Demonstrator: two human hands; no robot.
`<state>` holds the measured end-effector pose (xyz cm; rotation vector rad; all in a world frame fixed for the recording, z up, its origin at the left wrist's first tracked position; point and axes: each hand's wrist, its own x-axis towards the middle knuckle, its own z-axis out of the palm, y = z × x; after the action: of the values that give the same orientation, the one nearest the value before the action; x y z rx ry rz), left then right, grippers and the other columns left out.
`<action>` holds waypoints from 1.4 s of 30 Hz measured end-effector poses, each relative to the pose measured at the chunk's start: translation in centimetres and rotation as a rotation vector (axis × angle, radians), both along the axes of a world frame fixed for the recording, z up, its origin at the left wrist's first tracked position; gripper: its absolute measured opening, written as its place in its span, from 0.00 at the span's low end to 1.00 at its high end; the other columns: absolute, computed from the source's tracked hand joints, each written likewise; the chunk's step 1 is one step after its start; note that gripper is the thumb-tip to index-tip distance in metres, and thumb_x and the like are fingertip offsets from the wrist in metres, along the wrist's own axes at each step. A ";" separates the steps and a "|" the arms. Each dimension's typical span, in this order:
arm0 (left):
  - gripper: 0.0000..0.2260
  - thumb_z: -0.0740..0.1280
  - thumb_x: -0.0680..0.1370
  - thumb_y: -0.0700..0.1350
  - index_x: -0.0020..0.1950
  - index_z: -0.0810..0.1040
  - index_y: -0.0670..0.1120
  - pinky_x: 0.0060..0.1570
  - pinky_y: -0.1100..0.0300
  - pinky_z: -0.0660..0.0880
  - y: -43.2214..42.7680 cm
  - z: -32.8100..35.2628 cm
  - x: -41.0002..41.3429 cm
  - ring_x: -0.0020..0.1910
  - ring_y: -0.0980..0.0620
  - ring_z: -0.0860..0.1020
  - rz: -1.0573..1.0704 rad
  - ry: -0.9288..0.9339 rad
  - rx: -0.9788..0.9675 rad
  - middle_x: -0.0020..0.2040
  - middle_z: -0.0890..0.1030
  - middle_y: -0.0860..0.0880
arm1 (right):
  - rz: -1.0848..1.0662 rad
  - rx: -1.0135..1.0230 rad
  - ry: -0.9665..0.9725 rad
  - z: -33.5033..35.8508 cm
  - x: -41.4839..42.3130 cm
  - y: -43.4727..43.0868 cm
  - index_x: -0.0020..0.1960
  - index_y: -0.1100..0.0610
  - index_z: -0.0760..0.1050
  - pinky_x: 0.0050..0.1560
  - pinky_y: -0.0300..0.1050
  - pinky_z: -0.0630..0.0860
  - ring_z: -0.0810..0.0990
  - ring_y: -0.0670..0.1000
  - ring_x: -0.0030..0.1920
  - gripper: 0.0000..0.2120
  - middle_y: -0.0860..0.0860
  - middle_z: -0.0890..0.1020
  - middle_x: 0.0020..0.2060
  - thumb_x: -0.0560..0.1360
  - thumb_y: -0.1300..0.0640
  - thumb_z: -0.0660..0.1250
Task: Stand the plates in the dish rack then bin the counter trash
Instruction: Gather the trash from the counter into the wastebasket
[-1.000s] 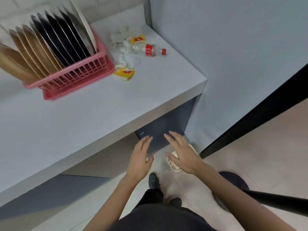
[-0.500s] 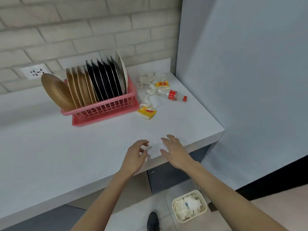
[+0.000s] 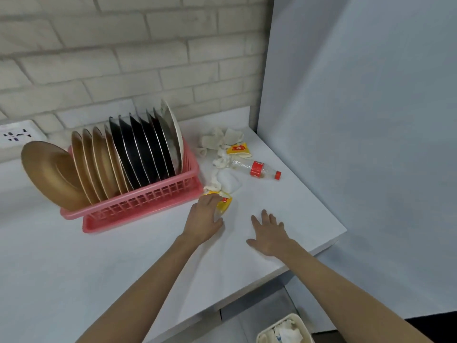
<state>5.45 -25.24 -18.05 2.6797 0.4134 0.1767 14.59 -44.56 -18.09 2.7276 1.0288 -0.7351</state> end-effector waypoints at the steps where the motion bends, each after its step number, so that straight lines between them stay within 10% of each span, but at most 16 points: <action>1: 0.29 0.71 0.71 0.44 0.72 0.70 0.48 0.63 0.52 0.66 0.5 -0.5 1.0 0.71 0.45 0.67 -0.006 0.026 0.019 0.71 0.71 0.48 | 0.011 -0.009 -0.020 -0.2 0.2 0.1 0.80 0.54 0.45 0.75 0.63 0.52 0.47 0.64 0.78 0.35 0.60 0.42 0.79 0.81 0.39 0.54; 18: 0.15 0.59 0.73 0.51 0.49 0.83 0.50 0.44 0.61 0.66 3.4 -3.0 -1.0 0.44 0.52 0.78 -0.046 -0.337 0.006 0.45 0.84 0.57 | -0.014 0.156 -0.043 2.9 4.3 4.5 0.70 0.57 0.67 0.60 0.51 0.68 0.74 0.58 0.60 0.20 0.56 0.71 0.61 0.81 0.49 0.57; 25: 0.12 0.61 0.78 0.56 0.49 0.82 0.52 0.40 0.66 0.67 2.5 -4.6 -1.8 0.41 0.57 0.75 -0.005 -0.309 -0.150 0.42 0.81 0.58 | 0.279 0.394 -0.186 3.8 5.9 11.0 0.72 0.55 0.67 0.62 0.51 0.69 0.69 0.57 0.64 0.22 0.55 0.68 0.66 0.79 0.54 0.64; 34: 0.14 0.61 0.77 0.56 0.50 0.83 0.51 0.42 0.67 0.66 1.3 -5.3 -2.0 0.43 0.54 0.75 0.083 -0.345 -0.186 0.45 0.81 0.57 | 0.475 0.184 -0.527 2.1 7.4 16.9 0.63 0.54 0.76 0.62 0.52 0.65 0.69 0.58 0.62 0.15 0.54 0.76 0.59 0.77 0.57 0.65; 42: 0.12 0.62 0.79 0.54 0.53 0.82 0.51 0.42 0.64 0.68 1.7 -5.9 -2.1 0.43 0.54 0.73 0.052 -0.321 -0.142 0.46 0.79 0.56 | 0.466 0.519 -0.387 2.1 8.7 15.7 0.63 0.53 0.77 0.59 0.49 0.66 0.73 0.56 0.59 0.19 0.51 0.81 0.54 0.74 0.65 0.66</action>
<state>3.39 -23.58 -23.99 2.4453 0.3777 0.5615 23.25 -28.87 -16.01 2.6548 1.8423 0.1535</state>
